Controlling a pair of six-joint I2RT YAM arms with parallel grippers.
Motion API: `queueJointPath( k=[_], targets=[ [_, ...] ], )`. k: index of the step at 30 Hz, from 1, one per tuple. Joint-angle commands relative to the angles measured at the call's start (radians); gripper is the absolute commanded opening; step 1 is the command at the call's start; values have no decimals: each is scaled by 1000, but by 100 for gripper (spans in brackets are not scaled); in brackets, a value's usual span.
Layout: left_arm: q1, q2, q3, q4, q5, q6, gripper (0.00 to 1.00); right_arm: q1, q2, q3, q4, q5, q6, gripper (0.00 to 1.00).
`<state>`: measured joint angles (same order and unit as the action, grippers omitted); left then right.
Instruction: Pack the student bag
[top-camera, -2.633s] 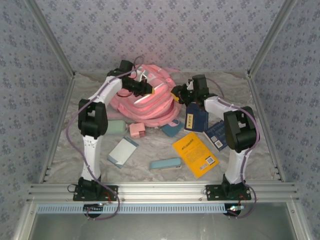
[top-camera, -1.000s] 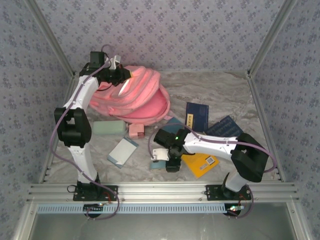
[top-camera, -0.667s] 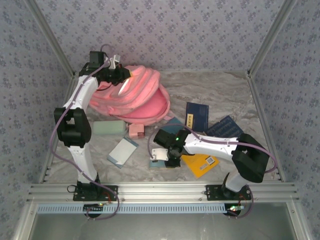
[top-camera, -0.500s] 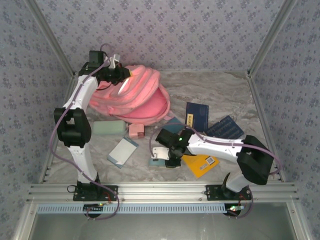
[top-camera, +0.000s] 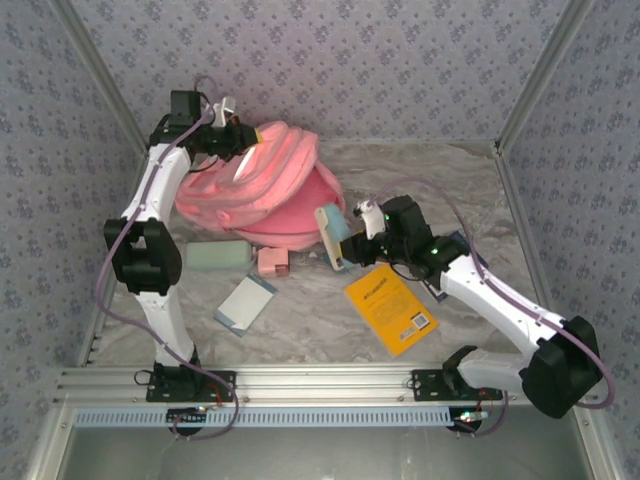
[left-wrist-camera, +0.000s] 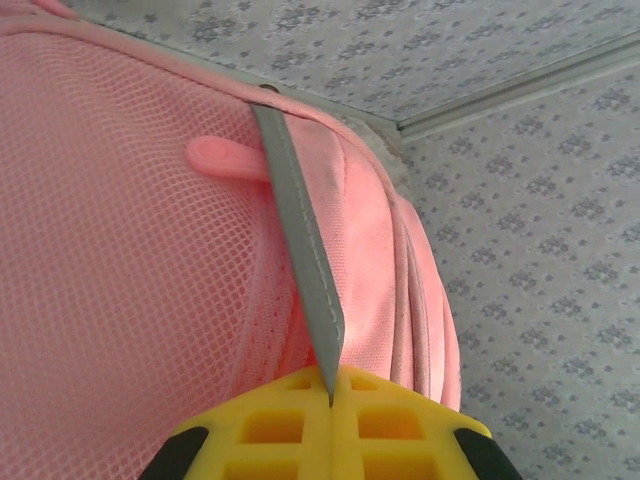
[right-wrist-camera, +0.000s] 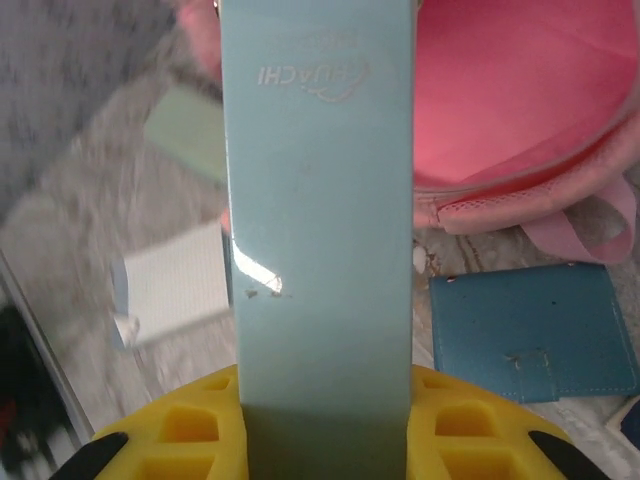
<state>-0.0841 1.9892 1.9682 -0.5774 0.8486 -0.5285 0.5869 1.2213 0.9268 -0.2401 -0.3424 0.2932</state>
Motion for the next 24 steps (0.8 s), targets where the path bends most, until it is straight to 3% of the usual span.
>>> queueJointPath(
  k=[1, 10, 24],
  targets=[
    [-1, -87, 75, 35, 118, -25, 0, -31, 76, 66, 162, -46, 362, 0],
    [-14, -100, 91, 63, 207, -50, 0, -111, 411, 257, 382, -153, 869, 0],
    [-26, -116, 61, 142, 273, -55, 0, -12, 910, 748, 396, -153, 959, 0]
  ],
)
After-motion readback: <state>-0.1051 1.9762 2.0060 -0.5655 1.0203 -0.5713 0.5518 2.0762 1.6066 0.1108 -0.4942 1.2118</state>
